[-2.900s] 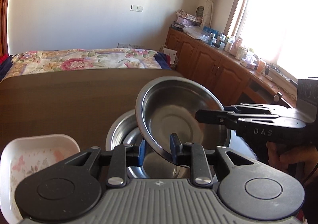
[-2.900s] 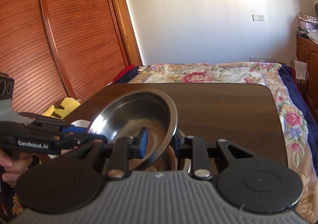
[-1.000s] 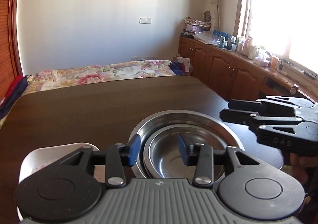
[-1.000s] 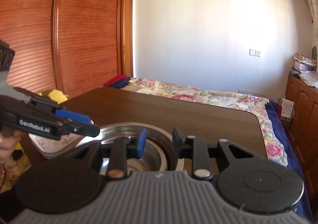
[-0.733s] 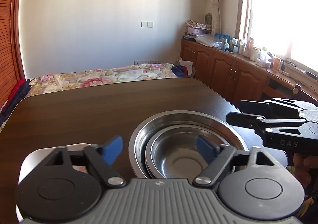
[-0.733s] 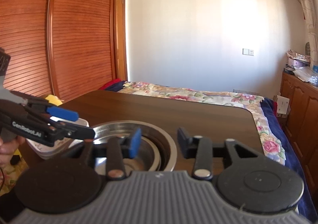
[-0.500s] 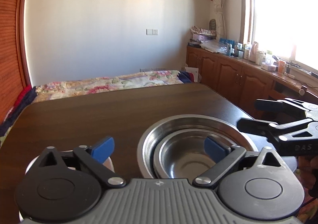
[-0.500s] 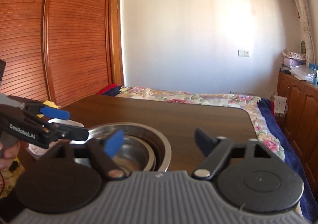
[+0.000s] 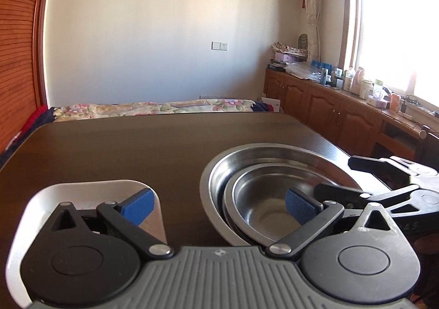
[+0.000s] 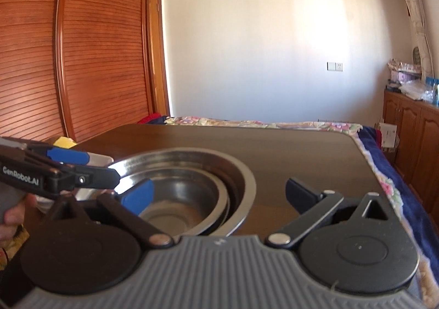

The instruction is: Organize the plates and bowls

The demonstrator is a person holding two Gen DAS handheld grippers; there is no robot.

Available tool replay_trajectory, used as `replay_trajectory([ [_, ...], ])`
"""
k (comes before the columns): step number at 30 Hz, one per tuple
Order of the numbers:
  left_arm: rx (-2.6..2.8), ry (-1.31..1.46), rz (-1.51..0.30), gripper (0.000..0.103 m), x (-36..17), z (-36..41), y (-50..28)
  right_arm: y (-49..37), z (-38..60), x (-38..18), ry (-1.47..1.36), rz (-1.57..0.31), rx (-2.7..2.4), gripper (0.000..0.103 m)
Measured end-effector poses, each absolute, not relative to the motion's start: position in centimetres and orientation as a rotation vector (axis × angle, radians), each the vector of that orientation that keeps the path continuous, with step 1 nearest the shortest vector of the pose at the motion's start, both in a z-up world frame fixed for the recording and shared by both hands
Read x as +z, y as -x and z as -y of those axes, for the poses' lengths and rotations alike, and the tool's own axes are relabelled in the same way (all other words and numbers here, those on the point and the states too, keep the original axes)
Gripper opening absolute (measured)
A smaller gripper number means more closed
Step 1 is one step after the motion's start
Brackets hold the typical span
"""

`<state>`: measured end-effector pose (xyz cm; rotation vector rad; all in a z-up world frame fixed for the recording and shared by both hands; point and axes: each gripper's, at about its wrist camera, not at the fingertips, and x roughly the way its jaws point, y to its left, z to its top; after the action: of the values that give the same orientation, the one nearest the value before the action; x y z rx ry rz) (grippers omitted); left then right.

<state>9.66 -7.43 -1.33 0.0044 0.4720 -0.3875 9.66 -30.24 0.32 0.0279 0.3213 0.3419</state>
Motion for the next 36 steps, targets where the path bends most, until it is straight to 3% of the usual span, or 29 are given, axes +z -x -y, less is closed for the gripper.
replay_trajectory([
  [12,-0.458,0.091,-0.531,0.083,-2.1,7.7,-10.3,-10.0,30.6,-0.4,-0.099,-0.353,0.336,0.102],
  [14,-0.462,0.089,-0.547,0.064,-2.2,7.8,-10.5,-10.1,30.6,-0.4,-0.104,-0.358,0.348,0.100],
  [15,-0.461,0.087,-0.554,0.060,-2.3,7.8,-10.6,-10.1,30.7,-0.3,-0.112,-0.360,0.363,0.098],
  [17,-0.461,0.093,-0.563,0.051,-2.4,7.8,-10.6,-10.2,30.6,-0.4,-0.126,-0.366,0.383,0.084],
  [21,-0.444,0.117,-0.565,0.043,-2.4,7.5,-10.5,-10.2,30.4,-0.5,-0.122,-0.377,0.381,0.056],
  [23,-0.432,0.120,-0.562,0.036,-2.4,7.4,-10.4,-10.1,30.4,-0.6,-0.131,-0.376,0.375,0.050],
  [36,-0.423,0.119,-0.529,0.034,-2.0,7.1,-9.4,-9.8,30.3,-0.2,-0.140,-0.357,0.354,0.047],
])
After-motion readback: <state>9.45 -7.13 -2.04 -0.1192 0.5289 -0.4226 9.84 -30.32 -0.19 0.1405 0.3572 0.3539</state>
